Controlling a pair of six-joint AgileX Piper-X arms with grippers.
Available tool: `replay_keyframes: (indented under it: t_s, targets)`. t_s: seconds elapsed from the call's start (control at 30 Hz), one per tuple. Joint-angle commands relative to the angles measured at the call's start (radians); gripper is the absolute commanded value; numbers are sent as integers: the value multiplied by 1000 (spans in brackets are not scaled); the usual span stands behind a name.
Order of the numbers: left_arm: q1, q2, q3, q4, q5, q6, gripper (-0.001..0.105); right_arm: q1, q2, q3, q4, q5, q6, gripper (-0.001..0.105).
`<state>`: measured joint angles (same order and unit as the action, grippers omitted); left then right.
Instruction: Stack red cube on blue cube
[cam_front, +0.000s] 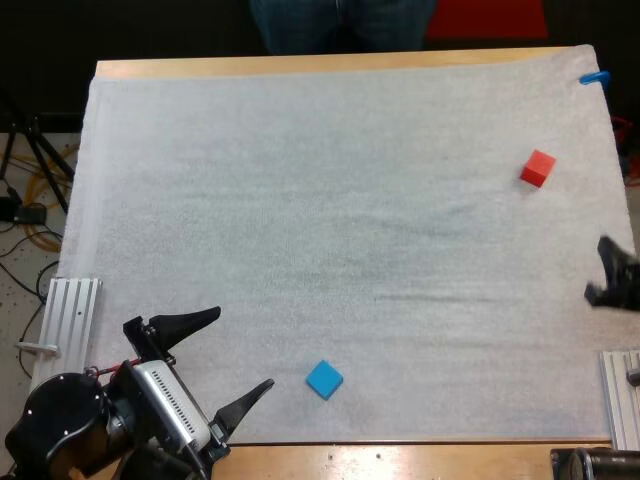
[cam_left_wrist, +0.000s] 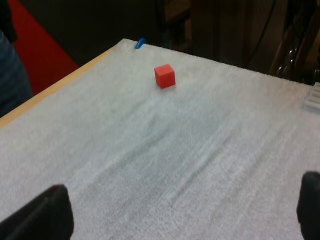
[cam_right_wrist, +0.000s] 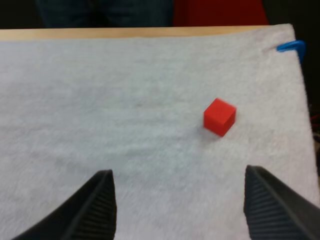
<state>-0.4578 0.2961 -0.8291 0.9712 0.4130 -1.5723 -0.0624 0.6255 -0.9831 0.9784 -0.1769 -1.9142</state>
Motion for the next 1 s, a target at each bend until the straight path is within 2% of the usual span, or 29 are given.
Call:
replay_keyframes:
  t_s: [0.0, 0.03, 0.1, 0.17, 0.33, 0.5, 0.7, 0.83, 0.9, 0.97]
  targets:
    - [-4, 3, -6, -4, -6, 0, 87, -5, 52, -27, -29, 2, -24, 62]
    - [-4, 4, -6, -4, -6, 0, 87, -3, 70, -37, -33, 2, -30, 64]
    - [-4, 4, -6, -4, -8, 0, 87, -3, 180, -79, -51, 22, -42, 75]
    - [-4, 4, -6, -4, -14, 0, 87, -3, 256, -110, -68, 54, -42, 78]
    - [-4, 4, -6, -4, -14, 0, 87, 46, 479, -204, -108, 117, -23, 78]
    - [-4, 4, -6, -4, -18, 0, 87, 133, 712, -299, -138, 254, -3, 78]
    - [-4, 4, -6, -4, -18, 0, 87, 147, 939, -393, -153, 270, 132, 78]
    - [-4, 4, -6, -4, -18, 0, 87, 147, 1061, -439, -158, 281, 155, 78]
    - [-4, 4, -6, -4, -18, 0, 87, 144, 1131, -464, -160, 338, 189, 78]
    - [-4, 4, -6, -4, -18, -8, 87, 143, 1172, -480, -163, 345, 191, 78]
